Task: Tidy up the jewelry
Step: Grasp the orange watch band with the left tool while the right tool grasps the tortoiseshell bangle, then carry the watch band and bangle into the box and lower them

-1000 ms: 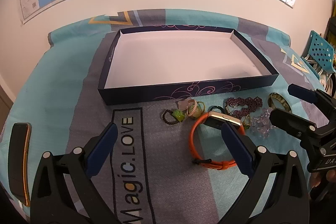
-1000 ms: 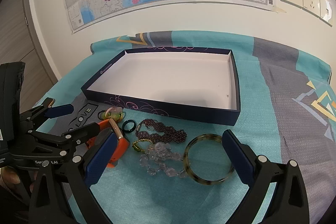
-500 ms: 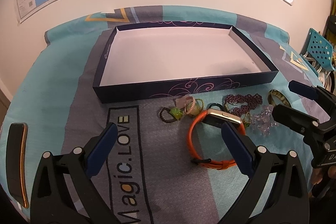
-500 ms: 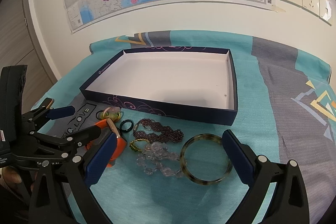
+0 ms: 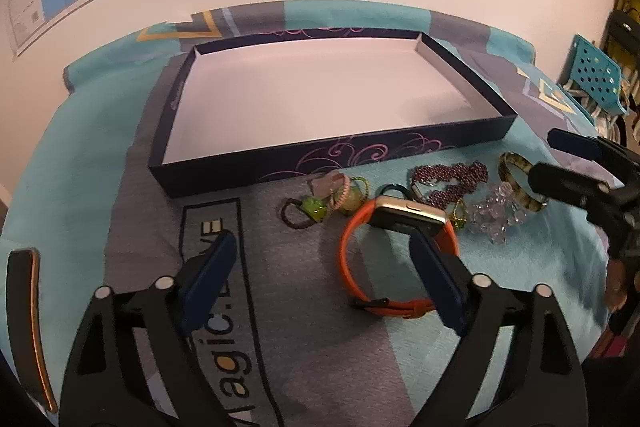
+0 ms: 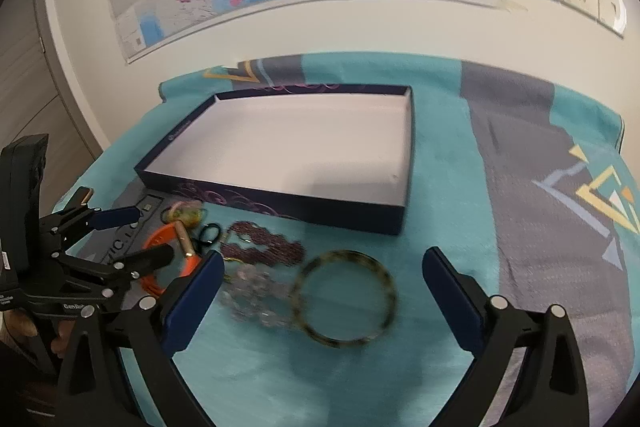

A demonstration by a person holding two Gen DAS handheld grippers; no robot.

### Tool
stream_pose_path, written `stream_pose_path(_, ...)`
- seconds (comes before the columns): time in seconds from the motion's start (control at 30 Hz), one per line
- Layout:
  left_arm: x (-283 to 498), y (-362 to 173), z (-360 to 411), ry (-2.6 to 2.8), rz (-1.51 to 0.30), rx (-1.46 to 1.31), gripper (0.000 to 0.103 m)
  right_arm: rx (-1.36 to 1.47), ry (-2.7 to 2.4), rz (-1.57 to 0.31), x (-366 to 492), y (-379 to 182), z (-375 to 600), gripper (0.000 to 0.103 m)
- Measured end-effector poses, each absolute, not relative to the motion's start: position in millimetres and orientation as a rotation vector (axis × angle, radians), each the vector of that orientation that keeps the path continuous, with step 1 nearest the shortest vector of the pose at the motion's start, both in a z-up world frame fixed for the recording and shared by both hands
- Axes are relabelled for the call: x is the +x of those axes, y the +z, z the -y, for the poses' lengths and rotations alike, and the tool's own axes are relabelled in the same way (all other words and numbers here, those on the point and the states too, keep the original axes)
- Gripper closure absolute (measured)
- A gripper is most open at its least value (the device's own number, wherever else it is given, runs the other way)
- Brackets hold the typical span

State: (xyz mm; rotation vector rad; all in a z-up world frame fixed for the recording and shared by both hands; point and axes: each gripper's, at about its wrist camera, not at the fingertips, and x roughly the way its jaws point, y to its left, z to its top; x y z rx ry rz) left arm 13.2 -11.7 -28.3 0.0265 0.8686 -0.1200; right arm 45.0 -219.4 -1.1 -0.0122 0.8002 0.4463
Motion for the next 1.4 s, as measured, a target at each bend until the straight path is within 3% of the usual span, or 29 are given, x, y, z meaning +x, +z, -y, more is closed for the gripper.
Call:
stream_pose_path(0.17, 15.6, -31.5, 16.9, -0.159, -0.886, 0.051, 0.037, 0.027, 0.437, -0.854, 54.8, -10.9, 236.5, 0.033)
stream_pose_path(0.37, 18.2, -34.0, 20.1, -0.179, -0.901, 0.070, 0.046, 0.041, 0.443, -0.902, 59.6, -21.5, 243.4, 0.055)
stream_pose_path(0.73, 16.8, -32.3, 17.9, -0.193, -0.909, 0.086, 0.075, -0.038, 0.440, -0.916, 64.3, -24.7, 241.0, 0.088)
stream_pose_path(0.9, 16.0, -32.9, 18.0, -0.207, -0.910, 0.100, 0.075, -0.085, 0.437, -0.914, 65.0, -24.4, 238.5, 0.095)
stream_pose_path(0.93, 15.9, -32.8, 18.0, -0.209, -0.909, 0.102, 0.081, -0.082, 0.437, -0.914, 65.8, -24.4, 238.9, 0.096)
stream_pose_path(0.97, 15.8, -32.7, 17.8, -0.212, -0.909, 0.100, 0.093, -0.075, 0.441, -0.914, 66.2, -24.4, 239.6, 0.097)
stream_pose_path(1.0, 15.8, -32.4, 17.2, -0.218, -0.912, 0.090, 0.096, -0.070, 0.447, -0.915, 66.1, -24.4, 239.7, 0.098)
stream_pose_path(1.4, 4.0, -8.0, -3.8, -0.234, -0.871, -0.020, 0.096, 0.003, 0.494, -0.847, 60.4, 0.9, 246.1, 0.098)
